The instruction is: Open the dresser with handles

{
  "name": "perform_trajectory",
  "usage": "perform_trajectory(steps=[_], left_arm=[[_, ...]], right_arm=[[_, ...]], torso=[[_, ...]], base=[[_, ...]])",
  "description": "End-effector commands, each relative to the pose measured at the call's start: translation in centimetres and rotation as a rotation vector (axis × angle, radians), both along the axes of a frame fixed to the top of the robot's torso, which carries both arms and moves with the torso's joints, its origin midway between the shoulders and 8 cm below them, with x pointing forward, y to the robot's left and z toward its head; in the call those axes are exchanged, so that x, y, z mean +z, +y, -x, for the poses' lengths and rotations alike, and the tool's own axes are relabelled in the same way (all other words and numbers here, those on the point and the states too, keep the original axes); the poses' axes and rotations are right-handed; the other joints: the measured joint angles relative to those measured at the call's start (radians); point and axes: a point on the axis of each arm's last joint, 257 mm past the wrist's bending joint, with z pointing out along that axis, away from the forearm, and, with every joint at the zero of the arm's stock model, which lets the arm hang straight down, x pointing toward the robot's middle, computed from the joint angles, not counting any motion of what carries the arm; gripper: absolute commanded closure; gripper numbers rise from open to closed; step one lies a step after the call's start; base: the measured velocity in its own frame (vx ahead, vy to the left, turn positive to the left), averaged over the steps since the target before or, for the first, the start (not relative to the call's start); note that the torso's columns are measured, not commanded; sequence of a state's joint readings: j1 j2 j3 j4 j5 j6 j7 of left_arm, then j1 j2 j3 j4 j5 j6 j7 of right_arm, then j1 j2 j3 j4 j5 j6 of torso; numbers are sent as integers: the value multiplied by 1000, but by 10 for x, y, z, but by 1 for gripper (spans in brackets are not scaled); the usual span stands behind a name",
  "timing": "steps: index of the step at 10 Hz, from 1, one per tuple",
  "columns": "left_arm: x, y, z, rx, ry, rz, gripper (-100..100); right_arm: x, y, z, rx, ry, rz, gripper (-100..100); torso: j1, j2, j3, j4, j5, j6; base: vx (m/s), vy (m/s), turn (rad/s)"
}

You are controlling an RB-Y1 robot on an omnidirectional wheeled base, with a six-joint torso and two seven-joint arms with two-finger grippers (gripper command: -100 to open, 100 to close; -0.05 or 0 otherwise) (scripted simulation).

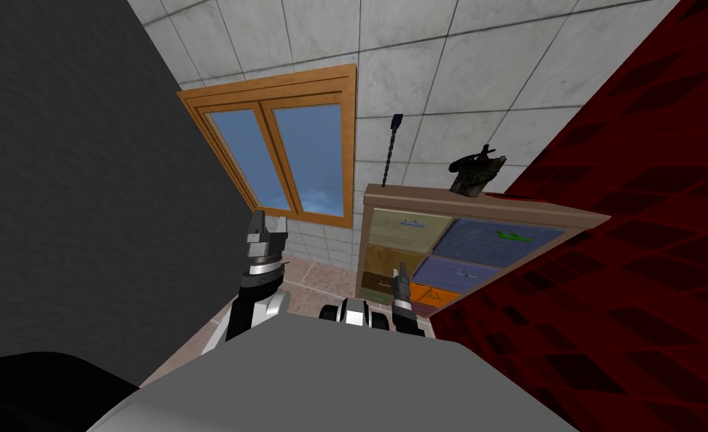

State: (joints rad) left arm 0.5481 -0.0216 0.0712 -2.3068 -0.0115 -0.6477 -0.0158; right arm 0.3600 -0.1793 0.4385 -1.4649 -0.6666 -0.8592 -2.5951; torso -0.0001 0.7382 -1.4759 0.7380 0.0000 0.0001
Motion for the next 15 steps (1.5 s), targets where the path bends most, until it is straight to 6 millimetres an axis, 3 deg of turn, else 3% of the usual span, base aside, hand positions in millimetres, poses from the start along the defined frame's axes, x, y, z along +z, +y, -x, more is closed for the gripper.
perform_trajectory(steps=[1,4,5,11,12,15], left_arm=[[0,0,0,0,0,0,0],[0,0,0,0,0,0,0],[0,0,0,0,0,0,0],[0,0,0,0,0,0,0],[0,0,0,0,0,0,0],[0,0,0,0,0,0,0]], right_arm=[[-2,0,0,9,2,-17,-100],[4,4,-8,12,0,-23,-100],[-1,1,-1,11,2,-21,100],[8,6,5,25,-1,-21,100],[7,12,6,36,9,-91,-100],[11,20,8,46,8,-188,-100]], torso=[[0,0,0,0,0,0],[-1,-2,-1,-1,0,0],[0,0,0,0,0,0],[0,1,1,0,0,0],[-1,-5,-2,-1,0,0],[1,-7,-5,-2,0,0]], base=[[9,4,5],[36,-17,-17],[-28,14,31],[-116,16,-27],[75,25,39],[170,53,31]])
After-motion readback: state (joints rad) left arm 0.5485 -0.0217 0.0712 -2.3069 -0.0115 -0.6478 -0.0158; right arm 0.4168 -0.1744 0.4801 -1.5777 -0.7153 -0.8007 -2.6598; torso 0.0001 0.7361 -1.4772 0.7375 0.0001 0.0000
